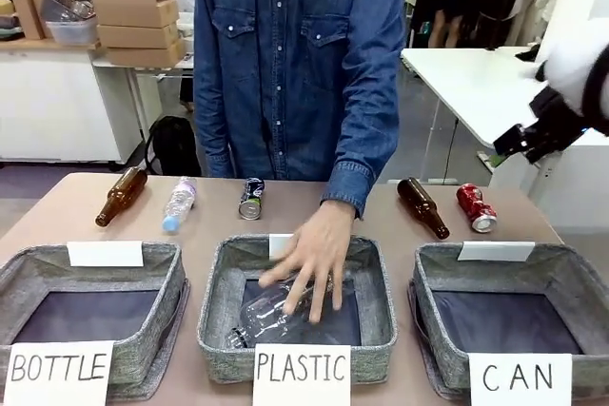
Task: Sort the can waste into the basket.
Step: Pick up the can waste from the table and place it in the right Fabric basket.
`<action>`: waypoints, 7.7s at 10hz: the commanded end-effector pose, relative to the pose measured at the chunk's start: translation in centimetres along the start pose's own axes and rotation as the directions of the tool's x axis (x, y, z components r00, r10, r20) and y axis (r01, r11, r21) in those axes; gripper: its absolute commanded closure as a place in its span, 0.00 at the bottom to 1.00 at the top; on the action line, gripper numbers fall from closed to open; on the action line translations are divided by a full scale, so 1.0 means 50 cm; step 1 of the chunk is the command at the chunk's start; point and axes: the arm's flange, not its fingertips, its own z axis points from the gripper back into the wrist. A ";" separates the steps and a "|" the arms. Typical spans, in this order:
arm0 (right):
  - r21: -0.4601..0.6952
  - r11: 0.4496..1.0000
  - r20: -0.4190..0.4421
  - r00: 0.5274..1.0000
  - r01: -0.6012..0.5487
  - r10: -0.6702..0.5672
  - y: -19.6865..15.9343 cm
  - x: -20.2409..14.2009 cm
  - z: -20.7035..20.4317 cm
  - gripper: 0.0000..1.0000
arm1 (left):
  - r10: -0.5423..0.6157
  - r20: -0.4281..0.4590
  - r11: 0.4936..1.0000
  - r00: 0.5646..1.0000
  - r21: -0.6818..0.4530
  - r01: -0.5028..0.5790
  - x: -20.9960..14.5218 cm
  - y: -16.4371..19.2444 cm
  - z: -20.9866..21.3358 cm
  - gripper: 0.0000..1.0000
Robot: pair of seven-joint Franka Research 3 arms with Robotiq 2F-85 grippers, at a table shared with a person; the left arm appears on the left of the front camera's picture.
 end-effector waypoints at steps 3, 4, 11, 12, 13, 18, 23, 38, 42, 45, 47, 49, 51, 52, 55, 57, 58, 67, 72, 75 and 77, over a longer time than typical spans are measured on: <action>-0.066 0.990 -0.173 0.975 0.128 -0.138 -0.053 0.092 -0.137 0.00 | -0.022 0.009 1.000 1.000 -0.018 0.022 0.005 -0.003 -0.002 0.00; -0.079 0.986 -0.200 0.967 0.144 -0.158 -0.062 0.099 -0.180 0.00 | -0.022 0.009 1.000 1.000 -0.018 0.022 0.005 -0.003 -0.002 0.00; -0.138 0.979 -0.285 0.940 0.152 -0.186 -0.076 0.112 -0.341 0.00 | -0.022 0.009 1.000 1.000 -0.018 0.022 0.005 -0.003 -0.002 0.00; -0.142 0.979 -0.293 0.938 0.147 -0.183 -0.075 0.112 -0.348 0.00 | -0.022 0.009 1.000 1.000 -0.018 0.022 0.005 -0.003 -0.002 0.00; -0.156 0.977 -0.293 0.938 0.143 -0.184 -0.069 0.112 -0.354 0.00 | -0.022 0.009 1.000 1.000 -0.018 0.022 0.005 -0.003 -0.002 0.00; -0.131 0.984 -0.302 0.941 0.119 -0.154 -0.053 0.117 -0.353 1.00 | -0.022 0.009 1.000 1.000 -0.018 0.022 0.005 -0.003 -0.002 0.00; -0.122 0.985 -0.304 0.940 0.120 -0.152 -0.050 0.121 -0.354 1.00 | -0.022 0.009 1.000 1.000 -0.018 0.022 0.005 -0.003 -0.002 0.00; 0.470 0.743 -0.110 0.803 -0.476 0.585 0.141 -0.137 0.151 1.00 | -0.022 0.009 1.000 1.000 -0.018 0.022 0.005 -0.003 -0.002 0.00; 0.516 0.571 -0.087 0.624 -0.638 0.777 0.178 -0.179 0.171 0.53 | -0.022 0.009 1.000 1.000 -0.018 0.022 0.005 -0.003 -0.002 0.00; 0.573 0.291 -0.013 0.347 -0.766 0.938 0.189 -0.232 0.198 0.53 | -0.022 0.009 1.000 1.000 -0.018 0.022 0.005 -0.003 -0.002 0.00; 0.584 0.308 -0.016 0.369 -0.751 0.929 0.187 -0.228 0.186 0.53 | -0.022 0.009 1.000 1.000 -0.018 0.022 0.005 -0.003 -0.002 0.00; 0.588 0.323 -0.036 0.375 -0.742 0.926 0.187 -0.225 0.177 0.15 | -0.022 0.009 1.000 1.000 -0.018 0.022 0.005 -0.003 -0.002 0.00; 0.586 0.329 -0.044 0.376 -0.741 0.926 0.187 -0.224 0.178 0.00 | -0.022 0.009 1.000 1.000 -0.018 0.022 0.005 -0.003 -0.002 0.00; 0.585 0.329 -0.043 0.377 -0.741 0.925 0.186 -0.225 0.177 0.00 | -0.022 0.009 1.000 1.000 -0.018 0.022 0.005 -0.003 -0.002 0.00; 0.587 0.342 -0.044 0.392 -0.734 0.919 0.186 -0.221 0.174 0.00 | -0.022 0.009 1.000 1.000 -0.018 0.022 0.005 -0.003 -0.002 0.00; 0.593 0.343 -0.042 0.397 -0.729 0.917 0.186 -0.219 0.173 0.00 | -0.022 0.009 1.000 1.000 -0.018 0.022 0.005 -0.003 -0.002 0.00; 0.596 0.347 -0.040 0.404 -0.725 0.914 0.187 -0.217 0.173 0.00 | -0.022 0.009 1.000 1.000 -0.018 0.022 0.005 -0.003 -0.002 0.00; 0.607 0.696 0.056 0.853 0.384 -0.518 0.205 -0.137 0.217 0.00 | -0.022 0.009 1.000 1.000 -0.018 0.022 0.005 -0.003 -0.002 0.00; 0.574 0.739 0.017 0.897 0.354 -0.442 0.122 -0.131 0.229 0.00 | -0.022 0.009 1.000 1.000 -0.018 0.022 0.005 -0.003 -0.002 0.00; 0.574 0.739 0.017 0.897 0.354 -0.442 0.122 -0.131 0.229 0.00 | -0.022 0.009 1.000 1.000 -0.018 0.022 0.005 -0.003 -0.002 0.00; 0.574 0.739 0.017 0.897 0.354 -0.442 0.122 -0.131 0.229 0.00 | -0.022 0.009 1.000 1.000 -0.018 0.022 0.005 -0.003 -0.002 0.00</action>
